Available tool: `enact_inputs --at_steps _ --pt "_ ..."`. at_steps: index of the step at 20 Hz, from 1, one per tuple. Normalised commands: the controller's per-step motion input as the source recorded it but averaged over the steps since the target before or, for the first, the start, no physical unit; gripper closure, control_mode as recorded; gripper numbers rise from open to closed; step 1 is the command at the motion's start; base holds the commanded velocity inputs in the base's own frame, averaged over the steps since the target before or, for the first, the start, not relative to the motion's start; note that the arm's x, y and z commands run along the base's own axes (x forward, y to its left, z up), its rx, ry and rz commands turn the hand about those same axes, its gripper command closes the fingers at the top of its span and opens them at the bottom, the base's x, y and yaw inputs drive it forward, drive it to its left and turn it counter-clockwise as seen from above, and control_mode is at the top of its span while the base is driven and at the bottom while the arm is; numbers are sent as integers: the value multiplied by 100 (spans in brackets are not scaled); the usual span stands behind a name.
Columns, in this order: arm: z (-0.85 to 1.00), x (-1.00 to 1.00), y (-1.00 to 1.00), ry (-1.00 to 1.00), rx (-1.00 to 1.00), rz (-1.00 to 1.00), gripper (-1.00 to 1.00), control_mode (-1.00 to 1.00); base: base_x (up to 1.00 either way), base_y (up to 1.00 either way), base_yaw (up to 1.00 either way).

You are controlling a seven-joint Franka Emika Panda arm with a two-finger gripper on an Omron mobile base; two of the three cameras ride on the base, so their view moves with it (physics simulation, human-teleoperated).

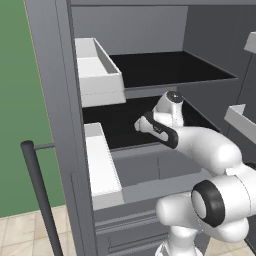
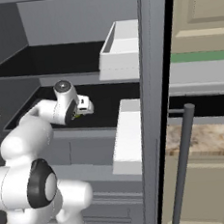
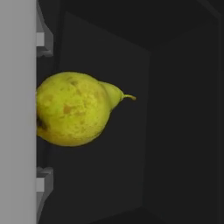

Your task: Retrieve the banana and pear from the fridge and place them into the bowl on the dining table.

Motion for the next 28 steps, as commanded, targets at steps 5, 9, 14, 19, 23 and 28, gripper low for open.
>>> enact_inputs --at_steps 5,9,14,19,23,28 --pt "-4 20 0 -2 0 -2 -100 -100 0 0 0" --pt "-7 12 0 -2 0 -2 -100 -100 0 0 0" --pt "-14 4 0 -2 0 -1 -100 -100 0 0 0" --pt "-21 11 0 -6 0 -1 -100 -100 0 0 0" --pt "-18 11 0 -8 0 -1 -100 -100 0 0 0" --pt "-14 2 1 -6 0 -1 -100 -100 0 0 0"
